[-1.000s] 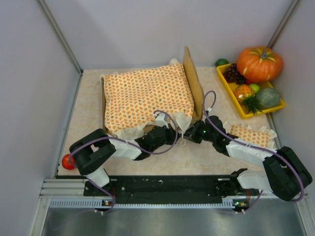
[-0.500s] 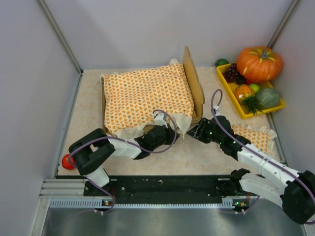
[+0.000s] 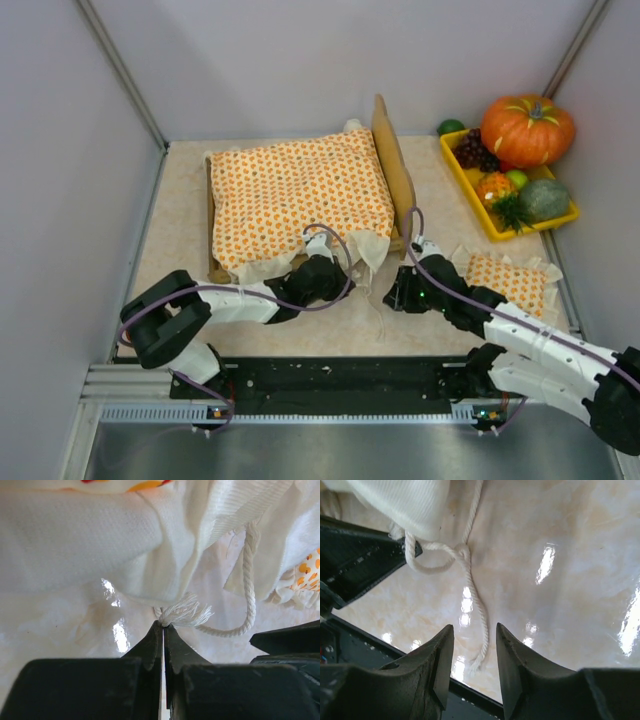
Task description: Set up the pet bed
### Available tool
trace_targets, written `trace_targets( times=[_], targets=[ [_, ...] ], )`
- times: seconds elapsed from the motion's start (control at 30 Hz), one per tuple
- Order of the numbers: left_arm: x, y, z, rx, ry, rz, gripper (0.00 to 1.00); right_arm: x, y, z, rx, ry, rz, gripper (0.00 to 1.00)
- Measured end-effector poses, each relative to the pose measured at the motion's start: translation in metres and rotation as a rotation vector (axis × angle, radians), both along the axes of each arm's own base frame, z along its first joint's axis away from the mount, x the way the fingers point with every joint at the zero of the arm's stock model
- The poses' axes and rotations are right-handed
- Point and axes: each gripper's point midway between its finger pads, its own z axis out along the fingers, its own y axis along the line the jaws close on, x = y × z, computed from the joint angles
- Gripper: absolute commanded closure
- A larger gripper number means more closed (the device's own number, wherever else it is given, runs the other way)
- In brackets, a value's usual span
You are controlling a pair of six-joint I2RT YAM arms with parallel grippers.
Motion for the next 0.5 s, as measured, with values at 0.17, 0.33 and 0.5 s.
trace_targets(
  times=[0.17,0.33,0.5],
  targets=[
    [-0.003,0.003,-0.002,0.008,0.024,0.008,1.00,-0.014,0.007,-0.016,-0.095,-0.002,0.080,0.62],
    [-0.009,0.008,-0.010,0.040,0.052,0.009,1.00,-0.026,0.008,-0.042,-0.246,0.028,0.151,0.62],
    [-0.010,0.010,-0.013,0.048,0.064,0.014,1.00,-0.023,0.014,-0.045,-0.308,0.016,0.172,0.62]
  ],
)
